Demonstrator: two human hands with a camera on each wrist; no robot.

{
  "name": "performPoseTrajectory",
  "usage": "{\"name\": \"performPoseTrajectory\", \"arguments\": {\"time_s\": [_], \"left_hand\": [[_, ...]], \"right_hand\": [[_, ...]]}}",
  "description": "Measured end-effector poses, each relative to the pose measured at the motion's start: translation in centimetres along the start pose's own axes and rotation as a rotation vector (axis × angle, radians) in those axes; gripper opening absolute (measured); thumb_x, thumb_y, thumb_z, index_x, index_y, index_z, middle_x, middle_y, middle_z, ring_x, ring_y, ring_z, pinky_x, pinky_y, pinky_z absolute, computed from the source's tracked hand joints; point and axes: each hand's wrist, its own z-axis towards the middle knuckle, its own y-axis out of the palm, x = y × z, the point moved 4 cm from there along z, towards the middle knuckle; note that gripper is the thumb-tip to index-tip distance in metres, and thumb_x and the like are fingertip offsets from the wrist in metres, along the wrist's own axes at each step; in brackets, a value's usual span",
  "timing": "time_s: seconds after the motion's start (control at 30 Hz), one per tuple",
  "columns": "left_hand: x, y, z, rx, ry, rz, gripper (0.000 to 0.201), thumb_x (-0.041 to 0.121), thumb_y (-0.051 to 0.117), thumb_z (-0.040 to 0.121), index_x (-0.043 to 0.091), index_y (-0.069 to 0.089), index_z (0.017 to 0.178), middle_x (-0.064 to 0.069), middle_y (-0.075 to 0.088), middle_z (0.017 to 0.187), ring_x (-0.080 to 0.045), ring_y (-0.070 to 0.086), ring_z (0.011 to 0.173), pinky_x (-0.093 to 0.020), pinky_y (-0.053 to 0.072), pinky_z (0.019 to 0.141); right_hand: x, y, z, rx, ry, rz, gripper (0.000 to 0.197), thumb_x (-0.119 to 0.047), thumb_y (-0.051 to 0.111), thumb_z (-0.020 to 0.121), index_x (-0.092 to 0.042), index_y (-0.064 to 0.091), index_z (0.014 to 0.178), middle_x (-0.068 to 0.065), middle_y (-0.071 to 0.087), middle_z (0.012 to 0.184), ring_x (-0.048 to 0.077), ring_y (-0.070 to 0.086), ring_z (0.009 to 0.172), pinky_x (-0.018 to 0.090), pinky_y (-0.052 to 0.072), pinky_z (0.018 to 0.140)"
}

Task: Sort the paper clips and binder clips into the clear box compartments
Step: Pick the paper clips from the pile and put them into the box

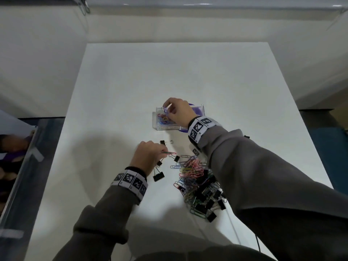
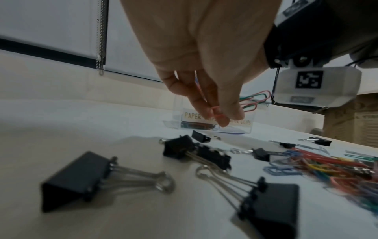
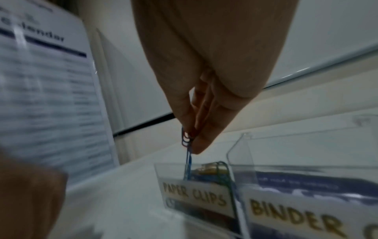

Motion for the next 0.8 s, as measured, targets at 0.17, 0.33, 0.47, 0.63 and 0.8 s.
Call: {"name": "performPoseTrajectory", "arguments": {"time_s": [0.17,0.33,0.47,0.63,0.8], "left_hand": [[-1.2,-2.1,1.7,0.044,-0.085,-0.088,0.040,0.044,0.043,0.078,0.015,0.069,0.086,-0.006,0.065,0.088,-0.024,0.061,0.077,-0.042,0.043,0.076],[-1.9,-3.8,5.5,0.012,-0.174,0.098,0.021,0.028,0.056,0.088,0.017,0.066,0.103,-0.007,0.063,0.104,-0.029,0.054,0.098,-0.039,0.035,0.085],[-1.3,-4.0,8.3,-0.029,-0.158,0.102,0.025,0.027,0.055,0.089,0.015,0.065,0.110,-0.010,0.061,0.105,-0.029,0.053,0.099,-0.040,0.037,0.088],[-1.1,-3.1,9.9,-0.070,-0.154,0.136,0.039,0.033,0.056,0.088,0.015,0.057,0.122,-0.011,0.058,0.115,-0.030,0.049,0.105,-0.041,0.038,0.091],[-0.3,-2.8,8.7,0.081,-0.112,0.123,0.028,0.026,0.058,0.087,0.015,0.060,0.113,-0.007,0.057,0.114,-0.028,0.046,0.106,-0.039,0.034,0.090]], "right_hand": [[0.8,1.6,0.6,-0.100,-0.139,-0.653,0.030,-0.002,0.047,0.086,-0.014,0.066,0.106,0.015,0.063,0.102,0.033,0.050,0.105,0.037,0.040,0.087],[1.8,0.2,-0.5,-0.083,-0.099,-0.578,0.028,-0.012,0.046,0.092,-0.018,0.069,0.107,0.011,0.068,0.099,0.029,0.042,0.110,0.036,0.035,0.087],[3.1,-2.6,-2.6,0.188,-0.060,-0.296,0.026,-0.008,0.047,0.091,-0.012,0.071,0.100,0.010,0.072,0.092,0.030,0.048,0.098,0.041,0.042,0.082],[7.0,-3.9,-7.1,0.303,0.076,-0.166,0.023,-0.006,0.049,0.088,-0.012,0.069,0.097,0.010,0.072,0.091,0.030,0.051,0.095,0.039,0.043,0.082],[12.2,-4.8,-13.0,0.376,0.238,-0.134,0.023,-0.004,0.051,0.085,-0.014,0.069,0.095,0.006,0.073,0.087,0.029,0.056,0.094,0.037,0.045,0.085]]}}
